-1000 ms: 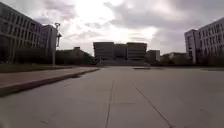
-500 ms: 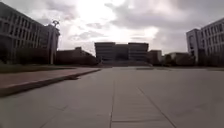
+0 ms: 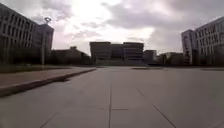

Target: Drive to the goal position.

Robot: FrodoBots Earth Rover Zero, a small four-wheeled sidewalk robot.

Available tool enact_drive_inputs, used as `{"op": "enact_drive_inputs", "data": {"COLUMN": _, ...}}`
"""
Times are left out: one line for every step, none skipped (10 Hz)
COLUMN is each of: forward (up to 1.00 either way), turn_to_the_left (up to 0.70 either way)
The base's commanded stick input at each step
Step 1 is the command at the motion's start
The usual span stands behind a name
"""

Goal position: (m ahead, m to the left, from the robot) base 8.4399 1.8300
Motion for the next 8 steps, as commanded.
{"op": "enact_drive_inputs", "data": {"forward": 1.0, "turn_to_the_left": -0.27}}
{"op": "enact_drive_inputs", "data": {"forward": 1.0, "turn_to_the_left": -0.27}}
{"op": "enact_drive_inputs", "data": {"forward": 1.0, "turn_to_the_left": 0.0}}
{"op": "enact_drive_inputs", "data": {"forward": 1.0, "turn_to_the_left": 0.0}}
{"op": "enact_drive_inputs", "data": {"forward": 1.0, "turn_to_the_left": 0.0}}
{"op": "enact_drive_inputs", "data": {"forward": 1.0, "turn_to_the_left": 0.0}}
{"op": "enact_drive_inputs", "data": {"forward": 1.0, "turn_to_the_left": 0.0}}
{"op": "enact_drive_inputs", "data": {"forward": 1.0, "turn_to_the_left": 0.0}}
